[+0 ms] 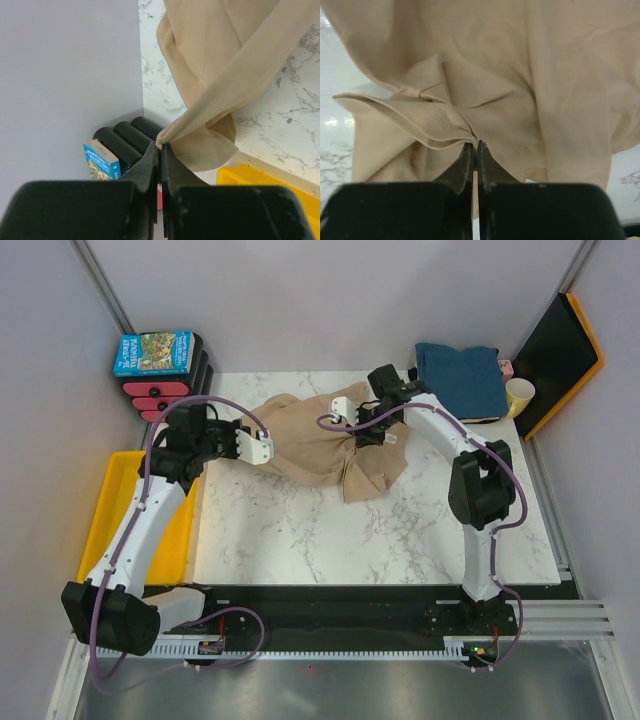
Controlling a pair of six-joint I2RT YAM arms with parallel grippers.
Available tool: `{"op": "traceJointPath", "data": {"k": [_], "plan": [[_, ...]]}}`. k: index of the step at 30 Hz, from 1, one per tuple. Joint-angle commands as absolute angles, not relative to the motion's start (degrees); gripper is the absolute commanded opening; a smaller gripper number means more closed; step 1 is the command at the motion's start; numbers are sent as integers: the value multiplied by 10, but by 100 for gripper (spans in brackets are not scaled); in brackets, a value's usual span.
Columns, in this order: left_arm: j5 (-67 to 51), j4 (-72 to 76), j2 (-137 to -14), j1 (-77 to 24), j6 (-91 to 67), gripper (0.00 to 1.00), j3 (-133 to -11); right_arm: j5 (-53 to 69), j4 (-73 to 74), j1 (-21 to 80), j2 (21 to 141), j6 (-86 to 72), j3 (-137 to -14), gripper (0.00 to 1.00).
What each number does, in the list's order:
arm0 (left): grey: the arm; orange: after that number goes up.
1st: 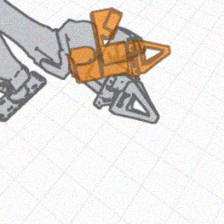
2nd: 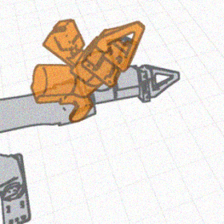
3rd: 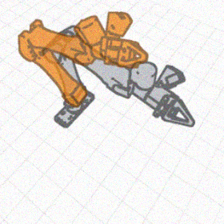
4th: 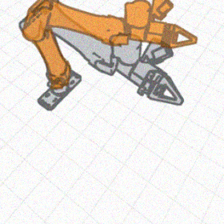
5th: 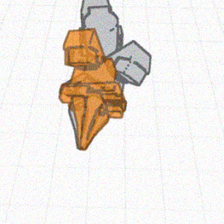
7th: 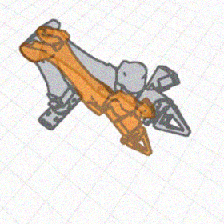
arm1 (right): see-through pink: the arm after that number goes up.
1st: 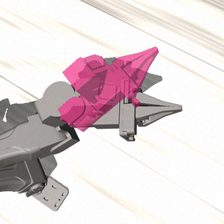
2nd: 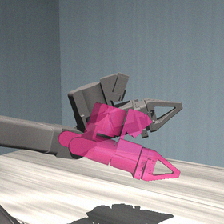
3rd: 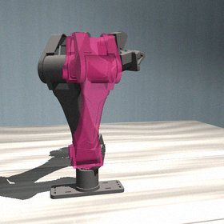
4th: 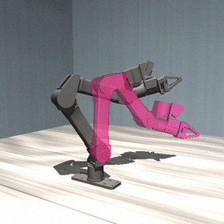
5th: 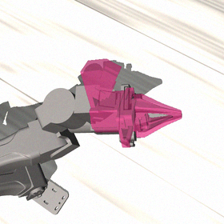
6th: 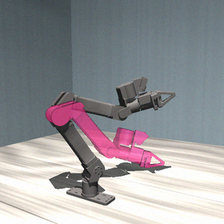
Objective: Fold and stack the t-shirts
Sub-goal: Flatten out the tshirt
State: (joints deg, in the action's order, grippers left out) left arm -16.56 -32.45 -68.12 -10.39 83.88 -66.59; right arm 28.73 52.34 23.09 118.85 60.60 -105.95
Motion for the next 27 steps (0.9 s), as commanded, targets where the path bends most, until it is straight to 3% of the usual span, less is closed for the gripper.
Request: {"op": "traceJointPath", "data": {"k": [1, 2, 4, 9, 14, 25, 27], "plan": [[-155, -320, -662, -112, 828, 2, -661, 270, 416, 236, 1214, 575, -1078, 0], [-154, -321, -662, -113, 828, 2, -661, 255, 394, 237, 1217, 570, -1082, 0], [-154, -319, -663, -115, 826, 2, -662, 239, 377, 245, 1230, 568, -1090, 12], [-146, -320, -671, -121, 816, 2, -668, 114, 327, 264, 1281, 530, -1113, 56], [-134, -321, -673, -125, 813, 2, -666, 33, 287, 260, 1254, 457, -1110, 61], [-127, -319, -679, -127, 801, 2, -665, 30, 328, 257, 1047, 397, -997, 76], [-126, -319, -679, -127, 798, 2, -665, 92, 365, 254, 1026, 390, -985, 75]]}}
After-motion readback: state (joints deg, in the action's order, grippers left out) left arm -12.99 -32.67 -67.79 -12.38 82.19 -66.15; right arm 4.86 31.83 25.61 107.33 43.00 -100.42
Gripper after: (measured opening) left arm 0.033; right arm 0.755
